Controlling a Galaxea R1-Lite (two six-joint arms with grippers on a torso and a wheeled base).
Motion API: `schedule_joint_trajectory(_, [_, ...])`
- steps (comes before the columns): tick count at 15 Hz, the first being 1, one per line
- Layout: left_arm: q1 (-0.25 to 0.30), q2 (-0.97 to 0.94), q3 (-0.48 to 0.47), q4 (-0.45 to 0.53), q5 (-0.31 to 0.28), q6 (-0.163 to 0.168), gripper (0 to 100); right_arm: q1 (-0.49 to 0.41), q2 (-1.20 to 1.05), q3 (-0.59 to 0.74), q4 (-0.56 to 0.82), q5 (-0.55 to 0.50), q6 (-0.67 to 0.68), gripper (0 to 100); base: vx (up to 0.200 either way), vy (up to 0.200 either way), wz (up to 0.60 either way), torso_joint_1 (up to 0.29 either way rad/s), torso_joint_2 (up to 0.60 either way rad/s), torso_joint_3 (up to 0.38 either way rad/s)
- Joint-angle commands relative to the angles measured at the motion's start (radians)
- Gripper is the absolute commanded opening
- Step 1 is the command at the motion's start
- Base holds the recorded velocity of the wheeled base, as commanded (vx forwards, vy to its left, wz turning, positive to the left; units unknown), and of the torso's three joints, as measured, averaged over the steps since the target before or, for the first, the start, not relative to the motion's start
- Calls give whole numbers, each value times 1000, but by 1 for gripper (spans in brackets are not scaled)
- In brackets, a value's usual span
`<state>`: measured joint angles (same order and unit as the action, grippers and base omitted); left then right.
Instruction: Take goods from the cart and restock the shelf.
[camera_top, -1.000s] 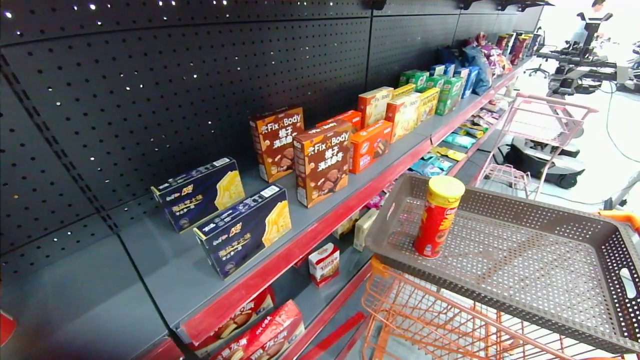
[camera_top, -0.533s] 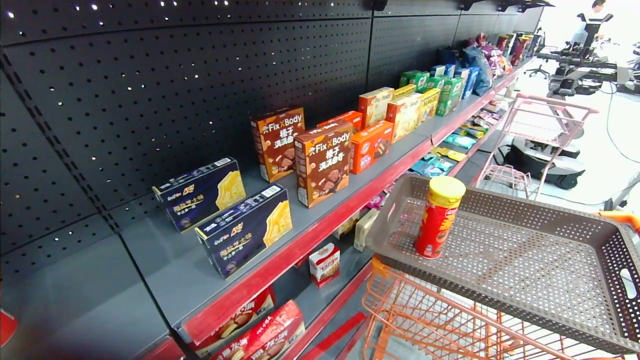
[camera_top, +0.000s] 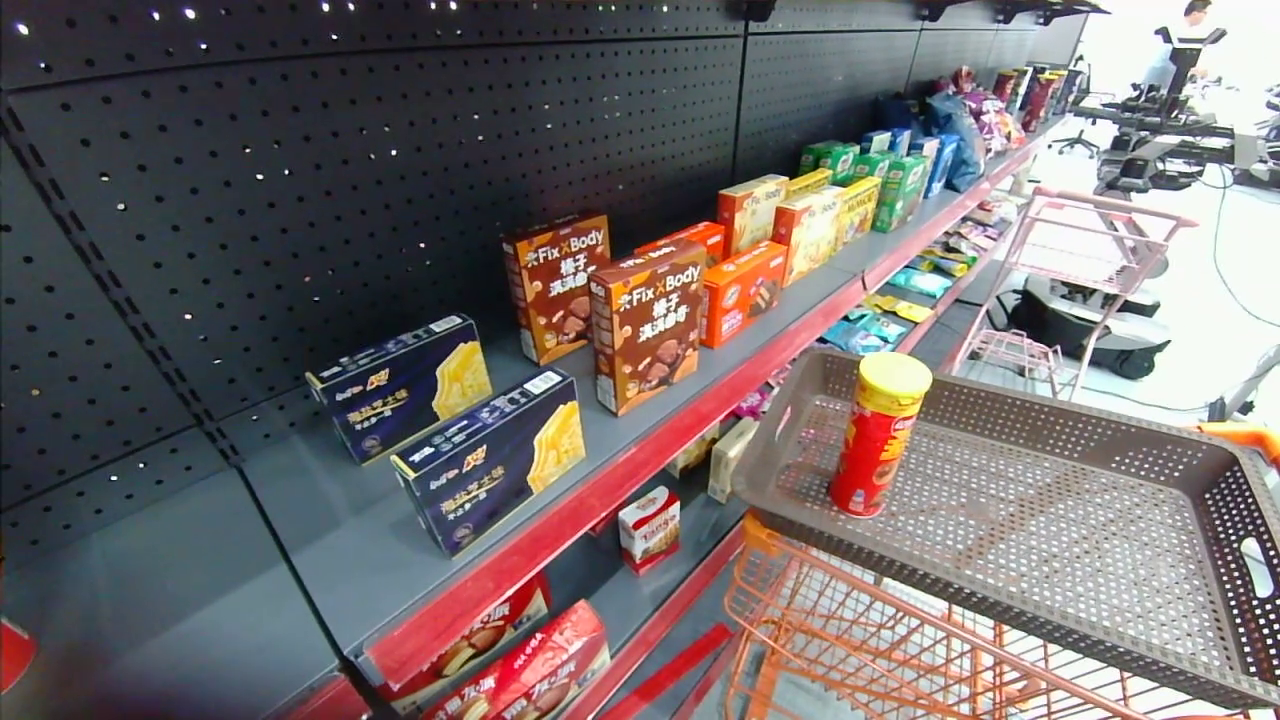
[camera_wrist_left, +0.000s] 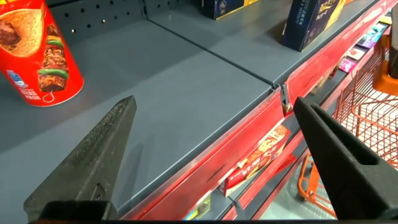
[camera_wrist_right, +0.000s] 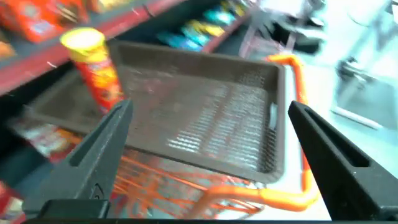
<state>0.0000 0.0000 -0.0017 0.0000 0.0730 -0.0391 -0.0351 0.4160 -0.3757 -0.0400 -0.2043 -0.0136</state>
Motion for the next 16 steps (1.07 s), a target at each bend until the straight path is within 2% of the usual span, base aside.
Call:
schedule_joint_trajectory(1, [0,2,0,0,1,-1,100,-19,156,-31,11,-14,-11,100,0,0,0,0,0,0])
schedule_joint_trajectory(5, [0,2,-1,0,1,-1,100,-19,245,-3,-6,13,0,100,0,0,0,0,0,0])
schedule_joint_trajectory(10, [0,2,0,-2,1,-1,100,-69,488,-15,-29,25,18,100,0,0,0,0,0,0])
schedule_joint_trajectory(11, [0,2,0,0,1,-1,100,-97,572,-23,-100,31,15,100,0,0,0,0,0,0])
schedule_joint_trajectory(13, [0,2,0,0,1,-1,100,-86,704,-5,-297,94,-3,100,0,0,0,0,0,0])
schedule_joint_trajectory(14, [0,2,0,-2,1,-1,100,-80,747,-2,-354,106,-12,100,0,0,0,0,0,0])
schedule_joint_trajectory(16, [0,2,0,0,1,-1,100,-16,814,11,-462,135,-8,100,0,0,0,0,0,0])
